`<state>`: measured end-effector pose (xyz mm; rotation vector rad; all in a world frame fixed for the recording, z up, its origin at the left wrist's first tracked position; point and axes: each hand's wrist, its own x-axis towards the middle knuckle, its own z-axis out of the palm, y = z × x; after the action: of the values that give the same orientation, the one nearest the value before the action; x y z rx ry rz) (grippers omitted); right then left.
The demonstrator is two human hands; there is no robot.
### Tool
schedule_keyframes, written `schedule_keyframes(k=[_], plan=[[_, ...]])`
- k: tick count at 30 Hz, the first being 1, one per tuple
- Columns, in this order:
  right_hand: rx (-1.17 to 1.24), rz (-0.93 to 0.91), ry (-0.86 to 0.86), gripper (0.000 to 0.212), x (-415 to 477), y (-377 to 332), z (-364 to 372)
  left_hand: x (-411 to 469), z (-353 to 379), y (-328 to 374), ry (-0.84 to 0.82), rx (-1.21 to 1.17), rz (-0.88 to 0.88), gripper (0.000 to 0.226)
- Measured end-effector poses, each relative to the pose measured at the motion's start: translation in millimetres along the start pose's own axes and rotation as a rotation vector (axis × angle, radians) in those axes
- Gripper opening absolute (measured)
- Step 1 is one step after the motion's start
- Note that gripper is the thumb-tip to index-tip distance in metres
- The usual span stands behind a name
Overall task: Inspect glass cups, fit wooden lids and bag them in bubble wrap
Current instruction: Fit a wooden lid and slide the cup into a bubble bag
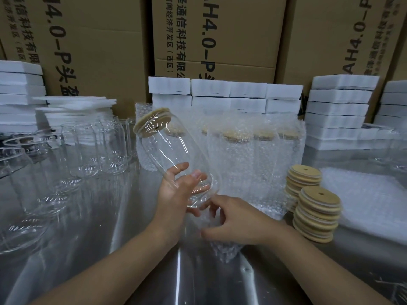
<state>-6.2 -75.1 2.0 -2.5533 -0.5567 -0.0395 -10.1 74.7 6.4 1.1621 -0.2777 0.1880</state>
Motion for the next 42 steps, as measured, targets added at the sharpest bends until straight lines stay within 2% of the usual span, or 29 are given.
schedule_keyframes(k=[4,7,10,12,16,18,21,24,26,29,31,34,36,39,42], plan=[[0.078,0.016,0.094,0.025,4,4,0,-2,2,0,-0.031,-0.019,-0.005,0.075],[0.209,0.054,0.143,0.008,7,6,-2,0,1,-1,-0.048,-0.047,-0.020,0.070],[0.234,0.088,0.129,0.025,10,7,-1,1,0,-3,-0.054,-0.050,-0.027,0.076],[0.336,0.138,0.149,0.029,12,7,-1,2,0,-3,-0.060,-0.068,-0.041,0.070],[0.593,0.198,0.268,0.016,14,6,-2,3,0,-5,-0.082,-0.100,-0.059,0.053],[0.635,0.203,0.311,0.018,14,7,-5,3,-1,-5,-0.088,-0.123,-0.059,0.044],[0.556,0.175,0.287,0.031,11,7,-7,4,-1,-5,-0.121,-0.210,-0.096,0.044],[0.409,0.092,0.271,0.049,9,8,-6,2,1,-1,-0.172,-0.268,-0.176,0.066],[0.345,0.052,0.276,0.036,8,6,-6,2,0,-1,-0.181,-0.272,-0.204,0.076],[0.286,0.007,0.266,0.021,7,3,-4,3,-2,-2,-0.172,-0.221,-0.188,0.059],[0.283,0.014,0.235,0.003,7,0,-4,3,-2,-2,-0.169,-0.167,-0.185,0.051],[0.283,0.045,0.179,0.046,5,-1,-3,4,-2,-1,-0.146,-0.145,-0.194,0.042],[0.237,0.068,0.150,0.058,5,-2,-1,6,-1,-1,-0.109,-0.168,-0.187,0.055],[0.170,0.071,0.117,0.058,5,0,2,4,0,-3,-0.148,-0.205,-0.149,0.051],[0.248,0.073,0.197,0.042,9,5,2,1,1,-3,-0.182,-0.209,-0.154,0.058]])
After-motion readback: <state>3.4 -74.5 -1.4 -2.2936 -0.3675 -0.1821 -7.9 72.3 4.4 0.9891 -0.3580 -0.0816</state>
